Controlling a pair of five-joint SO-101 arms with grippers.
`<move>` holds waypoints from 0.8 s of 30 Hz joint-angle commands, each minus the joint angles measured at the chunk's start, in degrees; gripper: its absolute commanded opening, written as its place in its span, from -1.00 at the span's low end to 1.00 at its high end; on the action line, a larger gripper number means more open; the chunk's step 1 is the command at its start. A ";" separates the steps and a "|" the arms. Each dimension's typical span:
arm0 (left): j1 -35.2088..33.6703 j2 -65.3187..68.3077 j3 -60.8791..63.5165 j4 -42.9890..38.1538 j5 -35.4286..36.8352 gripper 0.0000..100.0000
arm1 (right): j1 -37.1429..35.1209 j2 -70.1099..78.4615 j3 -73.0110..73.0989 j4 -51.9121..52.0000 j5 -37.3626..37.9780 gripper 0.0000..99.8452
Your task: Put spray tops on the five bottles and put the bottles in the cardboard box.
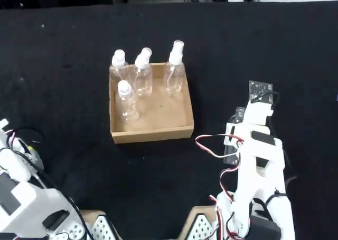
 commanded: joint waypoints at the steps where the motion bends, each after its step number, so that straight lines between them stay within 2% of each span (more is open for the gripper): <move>1: 0.31 0.26 -7.52 -1.14 -8.70 -0.82 | -1.49 -3.38 0.13 -1.41 0.70 -0.98; 6: 1.36 0.26 -16.22 -2.11 -28.75 -0.82 | -1.49 -3.38 0.13 -1.41 0.70 -0.98; 9: 1.80 0.35 -15.87 -0.97 -39.12 -0.81 | -1.49 -3.38 0.13 -1.32 0.70 -0.98; 11: 1.89 0.35 -14.46 -0.62 -39.56 -0.79 | -1.49 -3.38 0.13 -1.32 0.70 -0.98; 14: 1.98 0.35 -13.58 -1.05 -39.47 -0.64 | -1.49 -3.38 0.13 -1.32 0.70 -0.98; 17: 2.15 0.35 -12.53 -5.36 -37.54 -0.52 | -1.49 -3.38 0.13 -1.32 0.70 -0.98; 20: 3.21 0.35 -12.00 -8.97 -37.10 -0.52 | -1.49 -3.38 0.13 -1.32 0.70 -0.98; 24: 5.14 0.35 -12.00 -8.88 -37.01 -0.52 | -1.49 -3.38 0.13 -1.32 0.70 -0.98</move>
